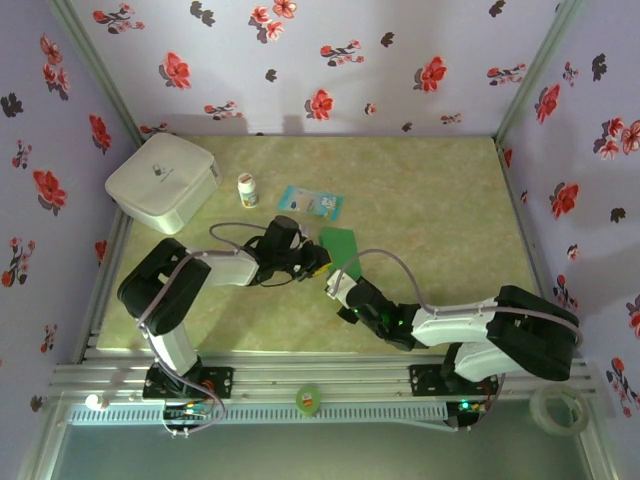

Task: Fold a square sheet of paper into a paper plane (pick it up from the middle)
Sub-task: Third fold the triangle at the center of the table.

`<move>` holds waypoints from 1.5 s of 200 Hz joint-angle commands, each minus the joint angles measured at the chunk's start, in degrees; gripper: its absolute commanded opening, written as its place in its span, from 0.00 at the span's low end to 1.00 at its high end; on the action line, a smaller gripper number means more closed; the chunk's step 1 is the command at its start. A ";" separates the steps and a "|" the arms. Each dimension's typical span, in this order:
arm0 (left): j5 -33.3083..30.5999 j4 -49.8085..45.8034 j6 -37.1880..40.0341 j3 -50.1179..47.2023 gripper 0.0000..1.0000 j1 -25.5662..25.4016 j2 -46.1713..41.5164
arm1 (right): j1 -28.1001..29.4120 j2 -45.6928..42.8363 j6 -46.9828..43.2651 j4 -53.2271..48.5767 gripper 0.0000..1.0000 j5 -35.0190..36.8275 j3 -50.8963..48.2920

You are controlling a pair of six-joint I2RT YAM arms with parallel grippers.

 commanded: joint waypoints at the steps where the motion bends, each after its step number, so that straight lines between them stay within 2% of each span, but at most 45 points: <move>1: -1.76 -6.68 4.22 0.42 0.31 1.23 -5.13 | -1.04 -1.70 4.49 -2.94 0.00 -6.31 1.52; 22: -4.09 -16.31 9.83 3.27 0.35 2.61 -8.93 | -4.25 -2.15 10.28 -4.80 0.00 -15.84 2.29; 46: -5.00 -22.62 14.40 6.87 0.32 3.93 -11.19 | -7.39 -2.34 16.07 -5.95 0.00 -26.13 3.72; 95: 1.85 -28.28 23.51 19.17 0.23 4.31 -2.68 | -11.90 -1.73 21.85 -3.36 0.00 -36.92 4.35; 159: 5.49 -36.43 31.58 31.56 0.15 3.54 12.26 | -15.19 1.48 25.14 -0.76 0.00 -40.89 3.97; 246: 0.71 -37.04 32.22 30.00 0.12 3.18 20.31 | -18.28 4.19 26.93 -1.40 0.00 -44.51 5.02; 300: -0.40 -37.93 32.81 29.19 0.11 3.18 20.89 | -21.95 5.93 26.72 -8.29 0.00 -43.95 8.05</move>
